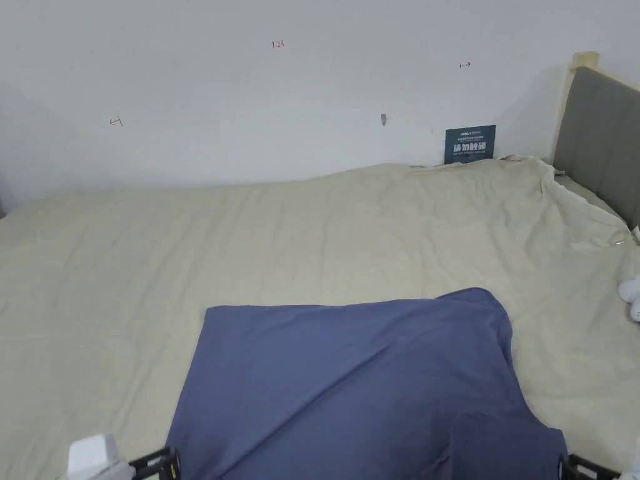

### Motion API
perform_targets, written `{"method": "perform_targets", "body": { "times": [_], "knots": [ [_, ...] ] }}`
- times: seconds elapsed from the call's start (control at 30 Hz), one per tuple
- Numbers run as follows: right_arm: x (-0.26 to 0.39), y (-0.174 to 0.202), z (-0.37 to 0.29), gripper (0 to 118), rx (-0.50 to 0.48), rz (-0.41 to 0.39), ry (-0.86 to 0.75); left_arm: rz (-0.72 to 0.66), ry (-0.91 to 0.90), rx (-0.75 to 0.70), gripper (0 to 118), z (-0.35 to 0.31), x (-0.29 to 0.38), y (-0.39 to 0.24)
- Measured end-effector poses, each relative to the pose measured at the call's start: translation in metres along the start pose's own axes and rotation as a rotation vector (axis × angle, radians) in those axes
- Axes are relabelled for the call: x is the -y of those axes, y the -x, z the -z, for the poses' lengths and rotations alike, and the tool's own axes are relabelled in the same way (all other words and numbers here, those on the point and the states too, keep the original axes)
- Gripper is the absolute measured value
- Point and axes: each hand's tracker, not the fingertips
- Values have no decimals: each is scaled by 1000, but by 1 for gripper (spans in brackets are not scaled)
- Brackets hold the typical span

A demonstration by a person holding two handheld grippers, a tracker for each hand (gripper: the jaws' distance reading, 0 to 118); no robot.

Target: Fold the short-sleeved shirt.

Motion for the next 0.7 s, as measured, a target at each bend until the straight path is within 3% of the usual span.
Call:
{"method": "perform_targets", "body": {
  "times": [0.27,0.3,0.33,0.37,0.43,0.5,0.63,0.7],
  "knots": [
    [-52,21,-51,102,-74,-75,-250,67,-188,39,111,-31,-44,-16],
    [-53,24,-56,95,-73,-86,-273,76,-219,34,105,-33,-43,-18],
    [-53,27,-59,82,-63,-96,-278,84,-251,47,87,-34,-41,-18],
    [-52,29,-61,54,-43,-120,-290,86,-271,69,67,-36,-39,-19],
    [-49,33,-62,0,-3,-155,-326,57,-236,117,12,-35,-40,-17],
    [-46,35,-65,0,-22,-175,-346,-6,-238,145,0,-34,-32,-17],
    [-41,42,-69,0,37,-242,-390,-27,-180,199,0,-35,-25,-16],
    [-40,42,-69,0,30,-234,-395,-11,-171,195,0,-36,-20,-16]
  ]
}}
